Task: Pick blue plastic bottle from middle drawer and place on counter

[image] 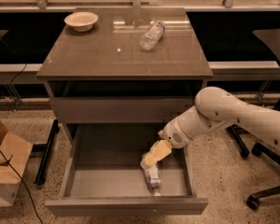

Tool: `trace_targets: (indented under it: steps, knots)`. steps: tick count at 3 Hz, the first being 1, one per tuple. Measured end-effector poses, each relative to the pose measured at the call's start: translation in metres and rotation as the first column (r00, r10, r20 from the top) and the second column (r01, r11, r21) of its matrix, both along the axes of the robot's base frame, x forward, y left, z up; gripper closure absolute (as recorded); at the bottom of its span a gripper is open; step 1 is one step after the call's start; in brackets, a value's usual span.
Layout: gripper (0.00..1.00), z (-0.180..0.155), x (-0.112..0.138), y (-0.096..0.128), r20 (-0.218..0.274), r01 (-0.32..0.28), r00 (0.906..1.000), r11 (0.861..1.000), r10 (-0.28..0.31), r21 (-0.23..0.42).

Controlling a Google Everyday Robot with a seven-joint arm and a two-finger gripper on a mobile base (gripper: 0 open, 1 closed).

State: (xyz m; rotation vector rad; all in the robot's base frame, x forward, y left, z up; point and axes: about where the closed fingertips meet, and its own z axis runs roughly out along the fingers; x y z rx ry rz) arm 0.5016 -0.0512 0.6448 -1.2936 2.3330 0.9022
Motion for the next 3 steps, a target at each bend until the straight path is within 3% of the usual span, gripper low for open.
trace_targets:
  steps: [2, 3]
  knots:
    - [0.00, -0.057, 0.020, -0.008, -0.078, 0.017, 0.9969, 0.997, -0.012, 0.071]
    - [0.00, -0.085, 0.024, -0.011, -0.120, 0.024, 0.9926, 0.998, -0.018, 0.052]
